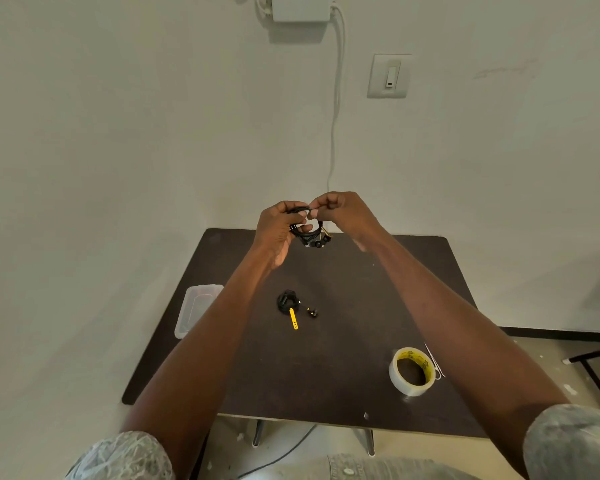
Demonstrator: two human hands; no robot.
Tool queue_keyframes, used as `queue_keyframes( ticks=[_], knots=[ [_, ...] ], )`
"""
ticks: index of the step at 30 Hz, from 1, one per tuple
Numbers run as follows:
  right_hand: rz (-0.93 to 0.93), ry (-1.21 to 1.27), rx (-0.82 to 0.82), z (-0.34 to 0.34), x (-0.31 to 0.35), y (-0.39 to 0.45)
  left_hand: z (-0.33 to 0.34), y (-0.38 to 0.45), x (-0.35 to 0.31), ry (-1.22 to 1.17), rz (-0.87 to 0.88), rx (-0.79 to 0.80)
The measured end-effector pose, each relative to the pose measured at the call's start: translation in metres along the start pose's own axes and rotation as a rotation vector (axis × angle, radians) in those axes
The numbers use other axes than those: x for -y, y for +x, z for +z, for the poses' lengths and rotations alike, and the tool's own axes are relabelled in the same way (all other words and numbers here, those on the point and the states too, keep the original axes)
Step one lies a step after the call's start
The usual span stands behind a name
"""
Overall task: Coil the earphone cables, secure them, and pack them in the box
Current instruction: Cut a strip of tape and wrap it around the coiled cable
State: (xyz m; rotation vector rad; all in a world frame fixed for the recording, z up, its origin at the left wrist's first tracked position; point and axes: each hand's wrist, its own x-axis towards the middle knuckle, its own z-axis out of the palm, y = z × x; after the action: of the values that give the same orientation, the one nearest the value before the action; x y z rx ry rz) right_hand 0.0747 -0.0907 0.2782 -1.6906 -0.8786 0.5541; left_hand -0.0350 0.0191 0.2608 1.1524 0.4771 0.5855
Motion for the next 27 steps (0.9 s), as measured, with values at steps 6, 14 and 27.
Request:
queue_keyframes(
  ticks=[6, 14, 27],
  knots=[
    [0.078, 0.016, 0.096, -0.002, 0.006, 0.003, -0.001, 0.002, 0.000, 0.120, 0.016, -0.008],
    [0.091, -0.037, 0.084, -0.001, 0.008, 0.012, -0.010, 0.008, -0.003, 0.164, 0.033, -0.048],
    [0.019, -0.278, 0.049, 0.003, 0.003, 0.014, -0.010, 0.007, -0.008, 0.291, -0.072, 0.093]
  ],
)
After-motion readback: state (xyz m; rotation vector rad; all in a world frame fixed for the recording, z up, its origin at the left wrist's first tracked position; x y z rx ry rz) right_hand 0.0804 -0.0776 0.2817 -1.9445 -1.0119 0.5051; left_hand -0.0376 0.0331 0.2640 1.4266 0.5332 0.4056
